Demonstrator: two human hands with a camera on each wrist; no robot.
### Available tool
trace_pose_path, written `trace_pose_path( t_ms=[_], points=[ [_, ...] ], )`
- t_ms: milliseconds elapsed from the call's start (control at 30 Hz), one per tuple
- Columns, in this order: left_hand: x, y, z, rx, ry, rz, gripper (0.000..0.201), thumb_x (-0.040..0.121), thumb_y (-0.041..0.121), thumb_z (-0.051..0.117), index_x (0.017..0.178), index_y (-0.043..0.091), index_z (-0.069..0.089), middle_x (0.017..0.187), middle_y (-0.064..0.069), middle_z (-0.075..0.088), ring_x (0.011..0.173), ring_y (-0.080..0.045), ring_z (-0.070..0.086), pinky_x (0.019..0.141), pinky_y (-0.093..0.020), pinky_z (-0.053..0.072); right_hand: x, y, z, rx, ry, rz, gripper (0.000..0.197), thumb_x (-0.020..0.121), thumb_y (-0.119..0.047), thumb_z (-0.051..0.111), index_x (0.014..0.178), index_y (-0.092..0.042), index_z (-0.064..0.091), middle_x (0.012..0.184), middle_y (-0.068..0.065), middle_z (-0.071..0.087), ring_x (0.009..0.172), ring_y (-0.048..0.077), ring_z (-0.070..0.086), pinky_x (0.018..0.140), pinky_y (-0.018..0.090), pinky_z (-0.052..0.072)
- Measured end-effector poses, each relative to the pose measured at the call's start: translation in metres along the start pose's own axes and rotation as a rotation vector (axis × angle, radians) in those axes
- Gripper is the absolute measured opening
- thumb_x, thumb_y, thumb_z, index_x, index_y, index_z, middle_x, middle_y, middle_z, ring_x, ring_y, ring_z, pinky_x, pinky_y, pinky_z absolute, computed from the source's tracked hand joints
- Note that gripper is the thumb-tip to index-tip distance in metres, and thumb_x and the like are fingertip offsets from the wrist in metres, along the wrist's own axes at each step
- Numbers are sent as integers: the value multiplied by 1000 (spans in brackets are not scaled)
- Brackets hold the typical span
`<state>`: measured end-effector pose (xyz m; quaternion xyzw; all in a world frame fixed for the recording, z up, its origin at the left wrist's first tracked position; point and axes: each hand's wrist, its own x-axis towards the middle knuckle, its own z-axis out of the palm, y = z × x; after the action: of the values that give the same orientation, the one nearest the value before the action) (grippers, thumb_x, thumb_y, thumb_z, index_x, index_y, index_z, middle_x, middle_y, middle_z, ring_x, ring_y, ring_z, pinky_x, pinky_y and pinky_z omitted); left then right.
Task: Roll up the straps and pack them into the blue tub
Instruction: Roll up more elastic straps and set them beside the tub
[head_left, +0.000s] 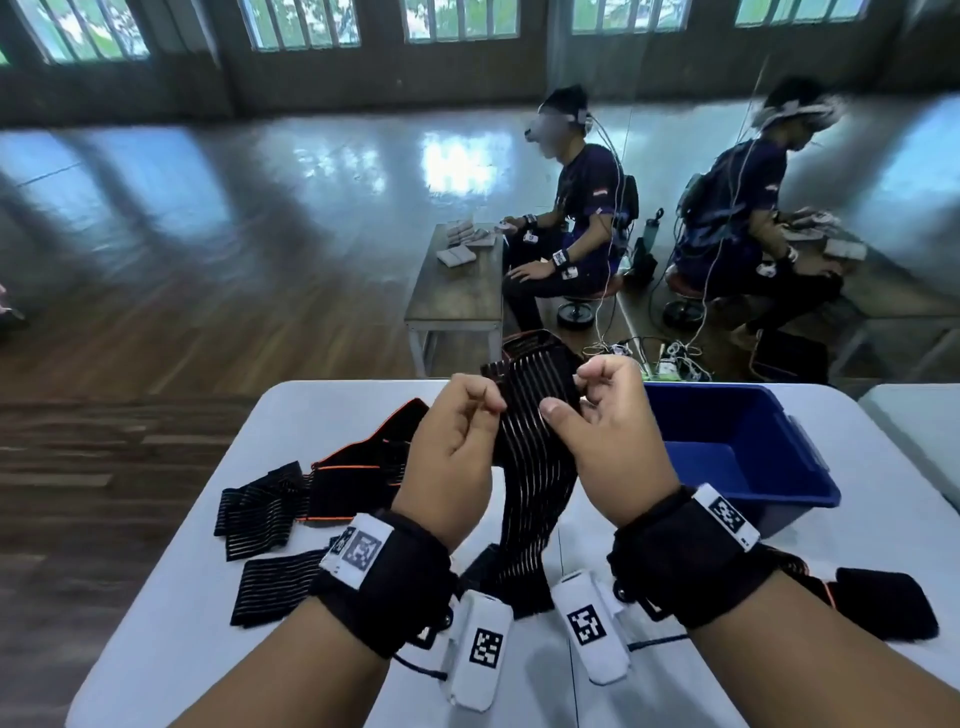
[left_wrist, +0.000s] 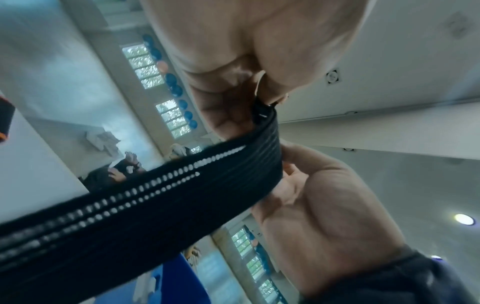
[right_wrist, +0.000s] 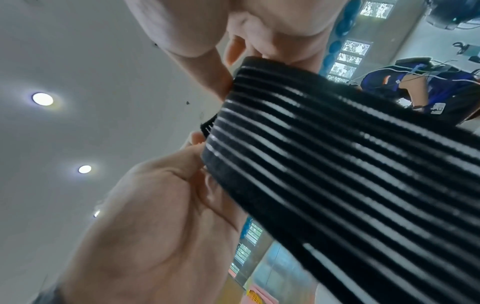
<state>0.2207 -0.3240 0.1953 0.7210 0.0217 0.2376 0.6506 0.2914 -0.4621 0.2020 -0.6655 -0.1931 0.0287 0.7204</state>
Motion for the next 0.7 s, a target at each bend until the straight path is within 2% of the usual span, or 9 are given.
trace_pose_path(
  t_ms=[33,100,167,200,300,400,533,633,700],
  points=[
    [1,0,2,11,10,12,27,105,6,43,93,25,59,83,-12,61,69,-27,56,57,-41,48,1,-1,-1,-1,2,-7,37,90,3,64,101,-26,43,96,-2,58,80,8,62,79,37,56],
    [6,2,8,39,36,70,32,104,5,43,105,26,67,100,1,71,89,-20,68,75,-42,55,3,-4,-3,-26,4,-41,35,90,-3,65,99,-30,44,95,1,58,80,14,60,79,48,54],
    [11,6,14,58,54,105,37,103,0,44,118,22,69,116,5,72,111,-15,67,96,-34,53,3,-7,-6,-62,-11,-74,29,87,-13,65,92,-35,46,88,2,56,76,19,56,76,56,52],
    [14,9,17,53,55,106,37,103,-1,43,122,19,68,120,5,71,115,-13,65,99,-29,51,3,-8,-7,-72,-21,-84,25,85,-18,63,88,-37,48,86,2,56,75,21,54,74,57,51],
    [21,11,26,-18,26,24,31,105,8,43,123,17,67,121,-1,71,116,-17,65,103,-39,51,2,-11,-9,-84,-33,-87,18,84,-20,61,88,-36,51,85,2,57,75,22,55,74,58,51],
    [27,8,32,-142,3,-116,30,99,17,47,120,21,68,122,-6,70,117,-24,66,105,-52,49,1,-10,-13,-14,-27,-13,24,83,-9,59,89,-32,52,86,5,58,72,24,55,68,55,50],
    [35,7,39,-213,-24,-208,45,94,-8,43,126,16,64,124,-12,69,115,-32,66,102,-52,52,1,-8,-20,96,-15,57,40,83,17,48,91,-21,50,84,10,55,68,24,52,63,45,44],
    [45,9,42,-249,-19,-215,54,90,-15,40,128,16,62,125,-15,67,111,-29,67,95,-47,56,-2,2,-28,30,-31,54,36,72,10,53,81,-25,54,81,5,55,73,23,50,66,45,44],
    [56,10,43,-267,-5,-212,55,89,-15,40,126,19,62,123,-15,67,103,-27,68,88,-47,56,-7,11,-33,-30,-66,71,34,70,11,57,76,-22,56,75,-2,55,72,16,51,67,36,45]
  ],
)
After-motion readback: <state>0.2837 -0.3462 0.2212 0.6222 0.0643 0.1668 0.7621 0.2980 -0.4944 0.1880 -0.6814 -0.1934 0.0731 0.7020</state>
